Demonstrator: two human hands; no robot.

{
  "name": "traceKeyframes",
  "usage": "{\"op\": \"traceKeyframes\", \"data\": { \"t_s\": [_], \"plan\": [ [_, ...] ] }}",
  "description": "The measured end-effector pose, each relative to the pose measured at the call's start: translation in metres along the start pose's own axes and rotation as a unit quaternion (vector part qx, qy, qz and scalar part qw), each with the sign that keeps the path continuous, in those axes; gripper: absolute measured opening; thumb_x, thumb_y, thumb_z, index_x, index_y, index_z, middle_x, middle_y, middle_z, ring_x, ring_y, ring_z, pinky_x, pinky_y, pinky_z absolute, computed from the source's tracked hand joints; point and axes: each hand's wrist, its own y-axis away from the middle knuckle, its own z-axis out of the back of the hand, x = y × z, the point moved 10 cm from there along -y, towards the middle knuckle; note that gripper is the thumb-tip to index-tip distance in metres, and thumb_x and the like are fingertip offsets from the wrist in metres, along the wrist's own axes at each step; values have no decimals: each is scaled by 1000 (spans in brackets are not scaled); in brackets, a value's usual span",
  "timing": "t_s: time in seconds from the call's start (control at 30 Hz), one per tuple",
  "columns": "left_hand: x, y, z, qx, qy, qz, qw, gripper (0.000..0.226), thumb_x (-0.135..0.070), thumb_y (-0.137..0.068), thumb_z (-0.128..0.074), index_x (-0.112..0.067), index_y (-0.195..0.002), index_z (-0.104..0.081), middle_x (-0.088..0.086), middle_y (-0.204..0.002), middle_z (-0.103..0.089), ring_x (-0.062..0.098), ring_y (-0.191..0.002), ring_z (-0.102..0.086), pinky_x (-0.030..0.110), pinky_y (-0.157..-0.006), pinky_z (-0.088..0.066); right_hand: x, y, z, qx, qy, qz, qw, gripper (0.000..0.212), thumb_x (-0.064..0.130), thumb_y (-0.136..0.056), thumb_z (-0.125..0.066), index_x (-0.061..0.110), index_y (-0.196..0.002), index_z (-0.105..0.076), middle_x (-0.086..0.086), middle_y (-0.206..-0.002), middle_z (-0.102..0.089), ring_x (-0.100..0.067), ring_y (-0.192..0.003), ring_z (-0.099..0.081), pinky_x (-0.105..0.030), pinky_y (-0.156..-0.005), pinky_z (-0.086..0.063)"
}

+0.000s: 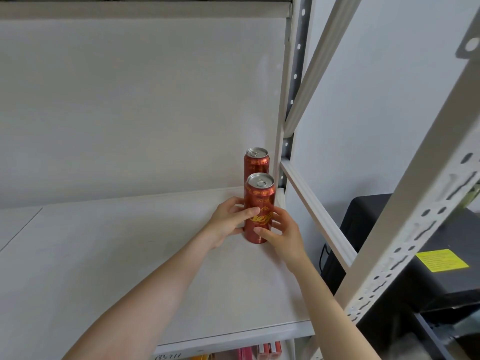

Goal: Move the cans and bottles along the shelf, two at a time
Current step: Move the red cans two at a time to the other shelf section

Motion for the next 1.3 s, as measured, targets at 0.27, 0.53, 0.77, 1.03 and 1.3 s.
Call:
{"op": "traceKeyframes", "data": {
  "t_s": [0.27, 0.53, 0.77, 1.03, 1.3],
  "plan": [
    [-1, -16, -12, -1, 8, 4, 1000, 65, -48, -56, -84, -13, -107, -61, -1, -101, -74, 14, -93, -72, 29, -69, -59, 1, -6, 14, -25, 3, 4, 1000, 59, 21, -77, -83, 30, -128, -54, 16, -115, -62, 1, -103, -59, -11, -73, -47],
    [-3, -32, -1, -13, -13, 10, 1000, 72, -58, -45, -88, -18, -100, -64, 4, -108, -72, 17, -100, -70, 33, -74, -60, 1, -23, 12, -20, -6, 10, 1000, 58, 19, -78, -82, 30, -127, -52, 15, -116, -61, -1, -107, -58, -17, -83, -47],
    [-5, -41, 3, -25, -9, 19, 999, 68, -52, -49, -86, -13, -99, -62, 8, -111, -70, 19, -100, -70, 34, -74, -59, -1, -36, 8, -16, -9, 14, 1000, 59, 21, -79, -81, 29, -129, -52, 12, -119, -61, -3, -106, -58, -16, -80, -47],
    [-5, -47, 8, -29, -8, 22, 999, 80, -57, -43, -87, -11, -103, -62, 8, -111, -69, 21, -104, -69, 42, -85, -59, -3, -44, 6, -21, -1, 17, 1000, 61, 21, -79, -82, 25, -132, -52, 7, -122, -62, -8, -110, -58, -25, -89, -50],
    [-7, -46, 7, -24, -14, 26, 999, 78, -58, -42, -88, -13, -100, -61, 9, -113, -69, 21, -104, -69, 42, -84, -59, -3, -45, 6, -19, 10, 17, 1000, 59, 23, -81, -80, 24, -133, -51, 6, -123, -61, -6, -108, -58, -15, -82, -47]
  ]
}}
